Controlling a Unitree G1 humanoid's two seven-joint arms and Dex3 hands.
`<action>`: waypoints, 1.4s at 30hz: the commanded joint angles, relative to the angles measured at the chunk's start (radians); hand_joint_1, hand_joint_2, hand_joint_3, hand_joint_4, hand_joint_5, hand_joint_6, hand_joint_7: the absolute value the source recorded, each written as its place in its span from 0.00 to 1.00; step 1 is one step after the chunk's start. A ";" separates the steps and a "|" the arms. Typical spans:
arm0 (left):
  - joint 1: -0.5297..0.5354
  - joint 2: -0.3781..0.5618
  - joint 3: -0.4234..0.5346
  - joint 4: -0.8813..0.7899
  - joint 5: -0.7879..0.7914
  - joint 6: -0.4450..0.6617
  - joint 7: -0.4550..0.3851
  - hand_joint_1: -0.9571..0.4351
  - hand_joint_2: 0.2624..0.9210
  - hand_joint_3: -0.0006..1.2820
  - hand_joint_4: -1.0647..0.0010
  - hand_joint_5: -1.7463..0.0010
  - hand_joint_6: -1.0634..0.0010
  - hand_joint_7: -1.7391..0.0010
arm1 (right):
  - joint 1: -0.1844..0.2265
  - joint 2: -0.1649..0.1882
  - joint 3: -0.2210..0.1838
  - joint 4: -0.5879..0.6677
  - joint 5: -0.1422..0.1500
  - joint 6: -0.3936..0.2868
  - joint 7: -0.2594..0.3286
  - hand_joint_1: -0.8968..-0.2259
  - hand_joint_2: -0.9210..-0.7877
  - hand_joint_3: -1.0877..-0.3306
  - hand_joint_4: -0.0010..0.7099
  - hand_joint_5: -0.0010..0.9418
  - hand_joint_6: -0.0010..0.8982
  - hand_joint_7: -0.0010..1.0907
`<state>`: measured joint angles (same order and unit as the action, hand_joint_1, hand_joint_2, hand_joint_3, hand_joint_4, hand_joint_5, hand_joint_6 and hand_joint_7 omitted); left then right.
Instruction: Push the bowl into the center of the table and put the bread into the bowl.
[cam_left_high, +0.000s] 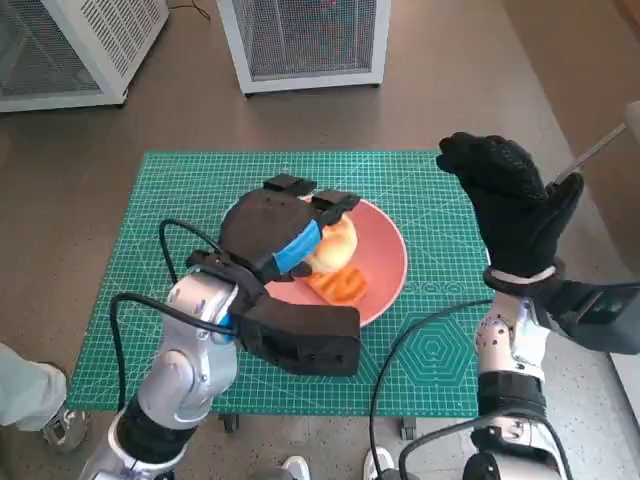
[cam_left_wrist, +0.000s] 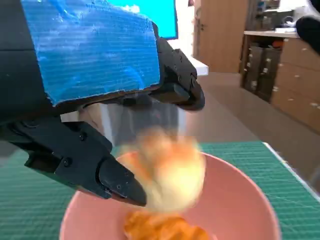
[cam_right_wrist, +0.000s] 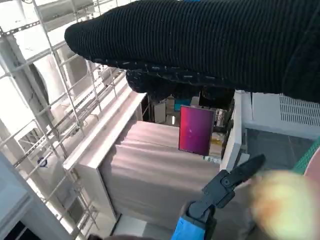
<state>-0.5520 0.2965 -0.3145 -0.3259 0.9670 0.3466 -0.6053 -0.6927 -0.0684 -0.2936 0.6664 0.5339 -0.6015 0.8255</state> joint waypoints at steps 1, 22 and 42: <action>0.031 -0.017 0.087 -0.042 -0.145 0.001 0.005 0.39 0.84 0.00 0.85 1.00 0.70 1.00 | 0.012 0.007 0.006 0.001 -0.012 0.003 -0.015 0.71 0.00 0.77 0.85 0.01 0.80 0.01; 0.120 -0.093 0.461 -0.095 -0.827 -0.214 0.196 0.30 0.99 0.09 0.92 1.00 0.71 0.99 | -0.016 0.009 0.027 -0.061 -0.017 0.030 -0.061 0.70 0.00 0.78 0.84 0.00 0.79 0.01; 0.124 -0.174 0.540 -0.017 -1.151 -0.409 0.369 0.24 1.00 0.23 0.84 0.98 0.67 0.97 | -0.114 0.012 0.057 -0.096 -0.086 -0.023 -0.171 0.71 0.00 0.70 0.62 0.00 0.62 0.00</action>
<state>-0.4168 0.1160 0.2204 -0.3578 -0.1659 -0.0389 -0.2500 -0.8003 -0.0635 -0.2458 0.5646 0.4657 -0.6190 0.6719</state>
